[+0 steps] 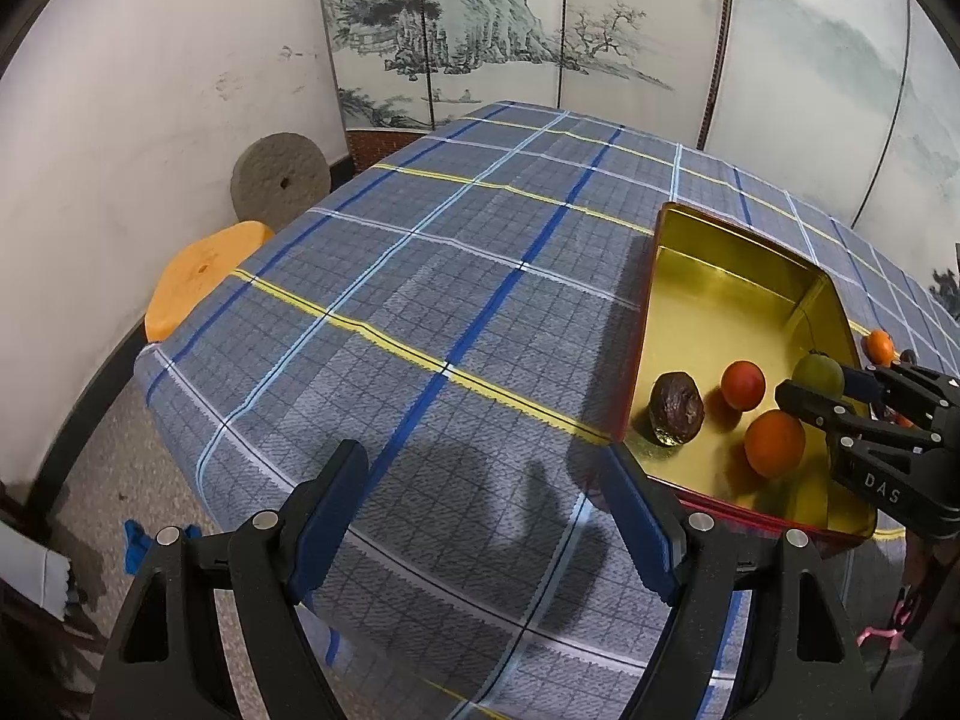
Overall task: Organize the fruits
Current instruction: 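Lower the green tomato into the gold tin and open the right gripper, then move the left gripper to the wrinkled brown dried fruit in the cluster, then grasp the wrinkled brown dried fruit with the left gripper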
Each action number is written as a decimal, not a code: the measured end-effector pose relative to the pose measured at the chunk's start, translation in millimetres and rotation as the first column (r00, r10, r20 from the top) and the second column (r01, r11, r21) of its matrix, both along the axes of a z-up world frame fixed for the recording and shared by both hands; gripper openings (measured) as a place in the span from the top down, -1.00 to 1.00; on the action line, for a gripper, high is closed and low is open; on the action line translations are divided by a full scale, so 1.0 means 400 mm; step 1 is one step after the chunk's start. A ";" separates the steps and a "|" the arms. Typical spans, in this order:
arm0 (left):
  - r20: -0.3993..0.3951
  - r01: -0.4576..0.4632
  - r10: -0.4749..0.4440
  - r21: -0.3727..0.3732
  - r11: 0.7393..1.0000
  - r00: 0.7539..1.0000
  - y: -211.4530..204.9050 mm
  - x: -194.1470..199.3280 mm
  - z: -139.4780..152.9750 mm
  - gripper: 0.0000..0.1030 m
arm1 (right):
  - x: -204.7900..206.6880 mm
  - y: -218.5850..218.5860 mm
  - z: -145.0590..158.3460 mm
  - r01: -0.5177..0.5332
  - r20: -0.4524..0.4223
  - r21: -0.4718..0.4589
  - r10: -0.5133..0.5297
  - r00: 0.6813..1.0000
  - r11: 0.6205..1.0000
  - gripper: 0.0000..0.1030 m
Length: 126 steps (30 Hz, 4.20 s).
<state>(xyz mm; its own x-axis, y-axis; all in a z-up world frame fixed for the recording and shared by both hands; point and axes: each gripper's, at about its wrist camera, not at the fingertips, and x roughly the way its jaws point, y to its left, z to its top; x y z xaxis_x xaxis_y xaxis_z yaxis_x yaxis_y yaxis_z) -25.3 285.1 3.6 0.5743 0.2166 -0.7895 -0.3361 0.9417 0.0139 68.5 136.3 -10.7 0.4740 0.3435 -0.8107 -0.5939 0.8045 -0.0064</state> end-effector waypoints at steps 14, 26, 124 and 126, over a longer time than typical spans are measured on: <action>0.000 0.041 -0.041 -0.001 0.999 0.999 -0.041 0.014 0.002 -0.54 | -0.007 -0.014 0.007 0.006 -0.005 0.025 -0.006 1.000 1.000 0.25; 0.029 0.151 -0.151 0.004 0.988 0.988 -0.159 0.053 0.035 -0.54 | -0.071 -0.126 0.080 0.062 0.051 0.090 -0.067 0.996 0.994 0.12; -0.013 0.558 -0.566 -0.147 0.817 0.825 -0.681 0.282 -0.035 0.37 | -0.030 -0.843 -0.094 0.612 -0.018 -0.019 -0.612 0.790 0.791 -0.99; -0.005 0.554 -0.561 -0.147 0.819 0.828 -0.673 0.271 -0.020 0.37 | -0.030 -0.843 -0.093 0.612 -0.018 -0.019 -0.612 0.790 0.791 -0.99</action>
